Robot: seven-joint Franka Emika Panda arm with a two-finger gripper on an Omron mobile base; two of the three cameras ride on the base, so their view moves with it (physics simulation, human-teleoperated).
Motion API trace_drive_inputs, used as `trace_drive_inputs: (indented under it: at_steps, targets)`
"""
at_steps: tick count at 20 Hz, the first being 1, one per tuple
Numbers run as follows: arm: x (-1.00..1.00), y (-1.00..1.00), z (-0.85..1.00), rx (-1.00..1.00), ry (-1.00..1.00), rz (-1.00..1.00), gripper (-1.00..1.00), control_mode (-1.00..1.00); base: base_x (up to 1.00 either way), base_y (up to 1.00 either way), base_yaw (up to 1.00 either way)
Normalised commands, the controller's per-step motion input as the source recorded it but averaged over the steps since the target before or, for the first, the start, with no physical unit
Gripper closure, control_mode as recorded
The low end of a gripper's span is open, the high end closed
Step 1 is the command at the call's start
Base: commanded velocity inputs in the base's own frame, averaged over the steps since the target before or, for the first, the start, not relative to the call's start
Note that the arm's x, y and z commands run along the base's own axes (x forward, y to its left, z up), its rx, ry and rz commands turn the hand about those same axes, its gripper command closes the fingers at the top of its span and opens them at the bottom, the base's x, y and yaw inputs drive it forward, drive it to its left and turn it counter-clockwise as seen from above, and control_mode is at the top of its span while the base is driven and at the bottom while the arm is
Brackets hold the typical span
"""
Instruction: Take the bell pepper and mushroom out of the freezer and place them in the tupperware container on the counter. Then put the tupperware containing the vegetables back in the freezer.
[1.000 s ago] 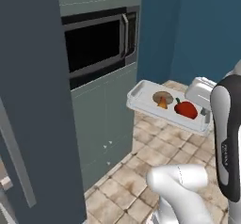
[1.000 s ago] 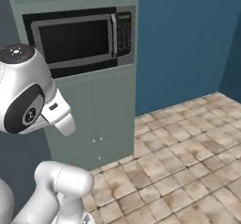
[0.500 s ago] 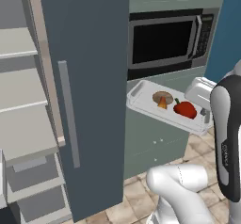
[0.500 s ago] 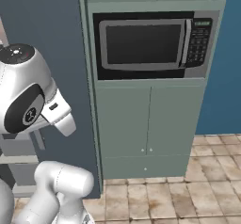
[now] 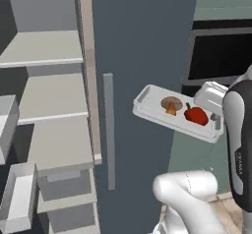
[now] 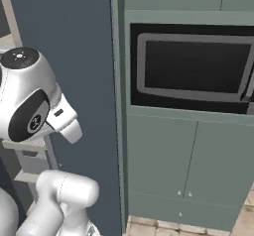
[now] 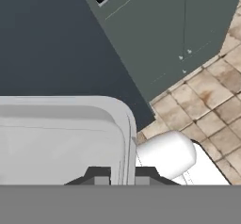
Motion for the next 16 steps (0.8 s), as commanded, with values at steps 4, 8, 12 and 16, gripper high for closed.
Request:
trace_drive_inputs:
  at_steps: [4, 8, 12, 16]
  targets:
    - [0.0, 0.0, 0.0, 0.0, 0.0, 0.0, 1.0, 1.0, 0.65, 0.57, 0.13]
    - [0.0, 0.0, 0.0, 0.0, 0.0, 0.0, 1.0, 1.0, 0.1, 0.71, 0.14]
    - [0.0, 0.0, 0.0, 0.0, 0.0, 0.0, 1.0, 1.0, 0.0, 0.64, 0.14]
    - [0.0, 0.0, 0.0, 0.0, 0.0, 0.0, 1.0, 1.0, 0.21, 0.48, 0.11]
